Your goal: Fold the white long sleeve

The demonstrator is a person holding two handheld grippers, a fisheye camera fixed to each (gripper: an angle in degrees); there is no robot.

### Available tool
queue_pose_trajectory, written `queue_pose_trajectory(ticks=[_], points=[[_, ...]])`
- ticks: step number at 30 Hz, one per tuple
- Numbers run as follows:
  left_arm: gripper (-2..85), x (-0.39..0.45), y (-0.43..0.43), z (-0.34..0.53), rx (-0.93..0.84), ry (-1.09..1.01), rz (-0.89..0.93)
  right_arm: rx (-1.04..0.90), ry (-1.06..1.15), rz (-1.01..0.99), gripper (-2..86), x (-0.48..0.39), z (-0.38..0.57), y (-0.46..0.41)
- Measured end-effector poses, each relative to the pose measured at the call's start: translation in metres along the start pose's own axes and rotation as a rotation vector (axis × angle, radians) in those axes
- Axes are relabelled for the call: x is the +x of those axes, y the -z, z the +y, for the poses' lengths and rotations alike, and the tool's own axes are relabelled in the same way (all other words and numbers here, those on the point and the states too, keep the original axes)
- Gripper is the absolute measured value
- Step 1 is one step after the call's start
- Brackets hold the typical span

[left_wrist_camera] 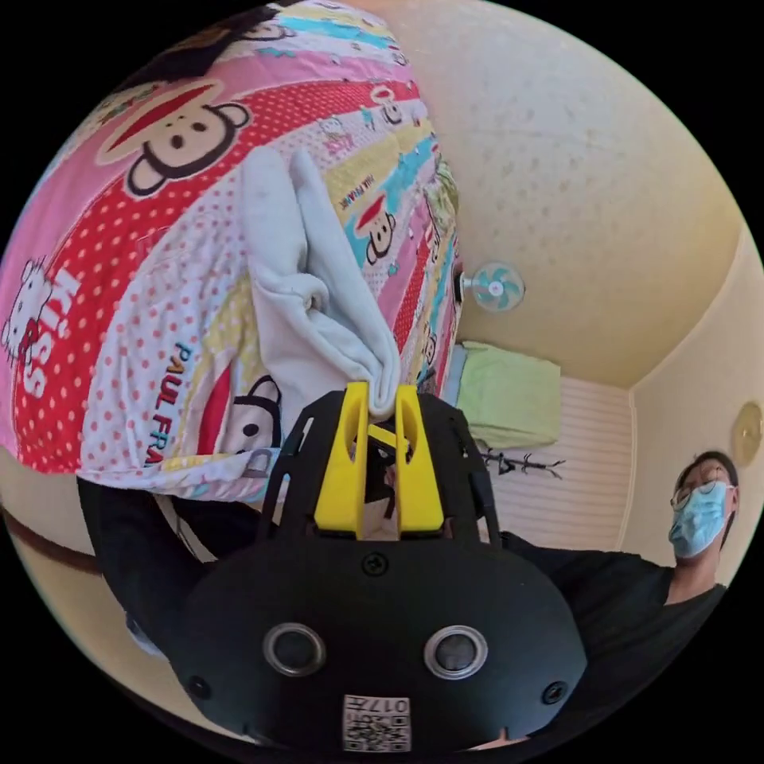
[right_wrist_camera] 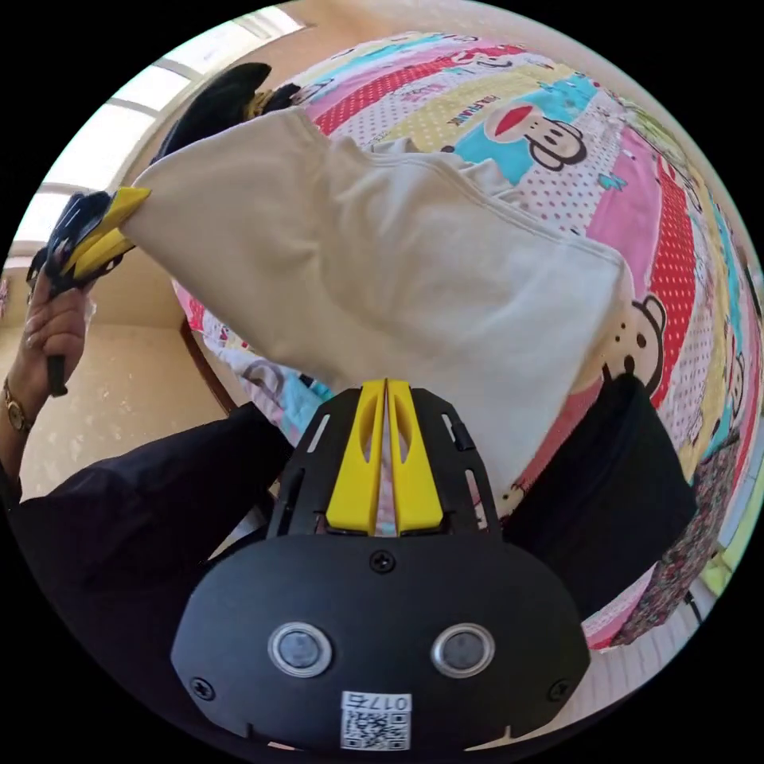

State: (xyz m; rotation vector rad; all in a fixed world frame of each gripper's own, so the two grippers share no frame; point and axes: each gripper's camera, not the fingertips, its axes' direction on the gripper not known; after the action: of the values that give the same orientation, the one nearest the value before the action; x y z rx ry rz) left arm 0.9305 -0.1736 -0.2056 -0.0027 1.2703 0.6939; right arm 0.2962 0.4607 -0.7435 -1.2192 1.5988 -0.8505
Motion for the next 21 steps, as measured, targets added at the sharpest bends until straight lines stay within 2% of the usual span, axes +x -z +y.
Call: queue_pose_trajectory(ticks=[4, 6, 9, 13, 16, 21], points=[[5.7, 0.063, -0.079, 0.009, -0.232, -0.266, -0.133, 0.036, -0.251, -0.129, 0.6, 0.052, 0.082, 0.004], [5.7, 0.074, -0.118, 0.020, -0.321, -0.323, -0.175, 0.053, -0.344, -0.206, 0.6, 0.069, 0.115, 0.000], [6.0, 0.068, -0.180, 0.041, -0.440, -0.340, -0.239, 0.069, -0.458, -0.284, 0.7, 0.089, 0.156, -0.013], [7.5, 0.029, -0.239, 0.066, -0.584, -0.199, -0.304, 0.117, -0.550, -0.337, 1.4, 0.108, 0.178, -0.021], [7.7, 0.017, -0.233, 0.085, -0.549, -0.154, -0.219, 0.221, -0.579, -0.375, 2.9, 0.122, 0.174, -0.009], [12.1, 0.001, -0.165, 0.102, -0.326, -0.103, -0.295, 0.353, -0.589, -0.396, 12.0, 0.153, 0.136, 0.008]])
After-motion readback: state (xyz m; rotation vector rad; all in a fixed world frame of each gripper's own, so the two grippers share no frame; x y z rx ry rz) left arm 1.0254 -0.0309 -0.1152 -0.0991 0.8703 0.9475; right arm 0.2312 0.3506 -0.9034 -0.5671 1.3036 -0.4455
